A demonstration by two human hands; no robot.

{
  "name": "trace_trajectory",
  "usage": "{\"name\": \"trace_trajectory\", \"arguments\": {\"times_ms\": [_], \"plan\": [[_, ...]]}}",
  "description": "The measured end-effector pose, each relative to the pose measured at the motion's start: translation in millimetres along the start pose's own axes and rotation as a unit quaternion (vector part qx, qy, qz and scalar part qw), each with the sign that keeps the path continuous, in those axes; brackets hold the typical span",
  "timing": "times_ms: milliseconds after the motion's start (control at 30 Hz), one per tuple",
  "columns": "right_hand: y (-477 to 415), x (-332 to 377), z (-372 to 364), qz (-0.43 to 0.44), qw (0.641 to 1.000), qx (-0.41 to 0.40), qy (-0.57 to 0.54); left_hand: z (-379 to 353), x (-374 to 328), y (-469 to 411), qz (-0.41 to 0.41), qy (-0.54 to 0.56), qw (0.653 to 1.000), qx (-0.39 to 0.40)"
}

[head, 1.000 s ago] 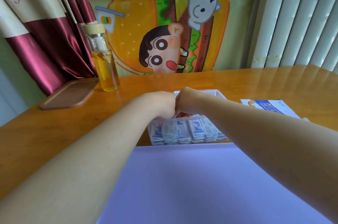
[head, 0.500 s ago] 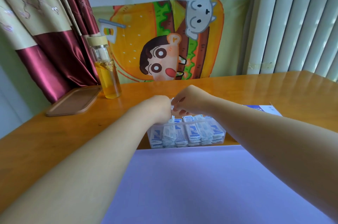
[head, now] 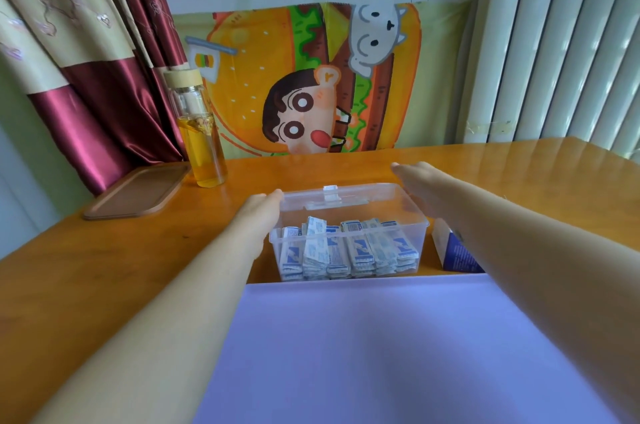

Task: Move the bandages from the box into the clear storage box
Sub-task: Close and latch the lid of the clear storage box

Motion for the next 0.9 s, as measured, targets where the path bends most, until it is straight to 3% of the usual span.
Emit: {"name": "trace_trajectory", "arguments": {"times_ms": [100,267,667,900], "plan": [[-6.6,-1.9,-3.7,-0.040,0.999,0.019,0.020,-6.7,-1.5,-9.4,0.074,0.055,0.996,0.007],[-11.7,-3.8,-5.8,-0.080,0.995,0.059,0.006,-14.8,-3.4,-25.7,0.094,0.070,0.993,0.011],[-26.9,0.9,-5.8,-0.064,0.995,0.044,-0.065,-15.8,-14.4,-38.4,0.075,0.116,0.990,0.028],[-24.0,13.0,-0.2,0.014,0.993,0.036,-0.109,-8.6,-35.4,-34.4,0.014,0.188,0.982,0.021]]}}
Point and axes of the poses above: each hand's wrist, its own y-axis away from the middle knuckle, its own z-axis out of the back of the hand, x = y × z, the point moved 1 cm from there along -y, towards the middle knuckle, and after that the axes turned 15 degrees about -x, right-handed, at the moved point
